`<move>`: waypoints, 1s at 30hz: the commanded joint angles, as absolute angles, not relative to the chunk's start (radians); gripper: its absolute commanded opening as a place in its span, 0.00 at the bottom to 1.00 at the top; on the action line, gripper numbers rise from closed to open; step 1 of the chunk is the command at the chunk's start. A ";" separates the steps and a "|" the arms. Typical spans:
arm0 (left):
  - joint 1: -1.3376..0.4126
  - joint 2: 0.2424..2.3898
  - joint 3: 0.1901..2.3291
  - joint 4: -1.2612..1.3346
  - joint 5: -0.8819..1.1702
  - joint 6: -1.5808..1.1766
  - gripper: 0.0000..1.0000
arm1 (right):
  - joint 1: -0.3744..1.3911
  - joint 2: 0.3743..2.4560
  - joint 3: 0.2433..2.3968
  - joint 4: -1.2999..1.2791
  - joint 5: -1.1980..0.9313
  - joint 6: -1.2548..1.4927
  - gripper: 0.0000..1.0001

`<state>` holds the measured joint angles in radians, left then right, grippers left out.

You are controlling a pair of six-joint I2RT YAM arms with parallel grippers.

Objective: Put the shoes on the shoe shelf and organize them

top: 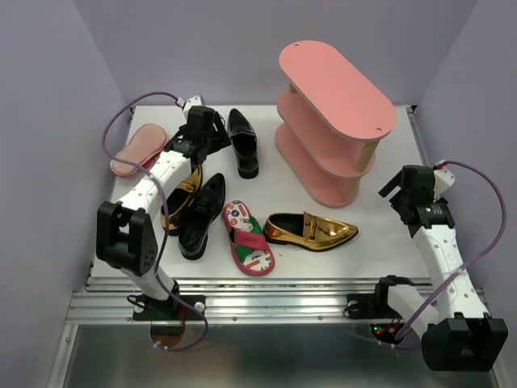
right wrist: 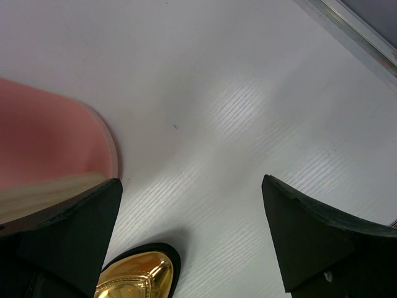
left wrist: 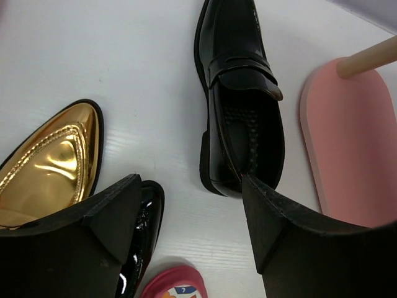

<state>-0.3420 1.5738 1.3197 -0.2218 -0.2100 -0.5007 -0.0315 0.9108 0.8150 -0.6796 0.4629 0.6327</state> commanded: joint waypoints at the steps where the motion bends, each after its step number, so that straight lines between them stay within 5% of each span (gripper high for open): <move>1: -0.362 1.664 1.448 -0.271 -0.239 -0.586 0.76 | -0.034 0.908 0.834 -0.637 0.457 0.621 1.00; 15: -0.423 1.940 1.600 -0.334 -0.216 -0.702 0.77 | -0.034 0.923 0.857 -0.637 0.442 0.614 1.00; 19: -0.443 1.970 1.605 -0.353 -0.219 -0.713 0.61 | -0.034 0.927 0.861 -0.632 0.440 0.611 1.00; 22: -0.451 1.977 1.608 -0.362 -0.207 -0.710 0.28 | -0.034 0.931 0.864 -0.634 0.445 0.612 1.00; 23: -0.456 1.973 1.609 -0.373 -0.216 -0.710 0.06 | -0.034 0.930 0.864 -0.632 0.445 0.611 1.00; 24: -0.457 1.956 1.606 -0.373 -0.222 -0.707 0.00 | -0.034 0.928 0.864 -0.632 0.445 0.611 1.00; 30: -0.463 1.853 1.600 -0.386 -0.255 -0.569 0.00 | -0.034 0.914 0.854 -0.632 0.446 0.607 1.00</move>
<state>-0.4530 1.9789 1.5768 -0.3637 -0.2287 -0.6559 -0.0315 0.9306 0.8185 -0.6754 0.4446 0.6235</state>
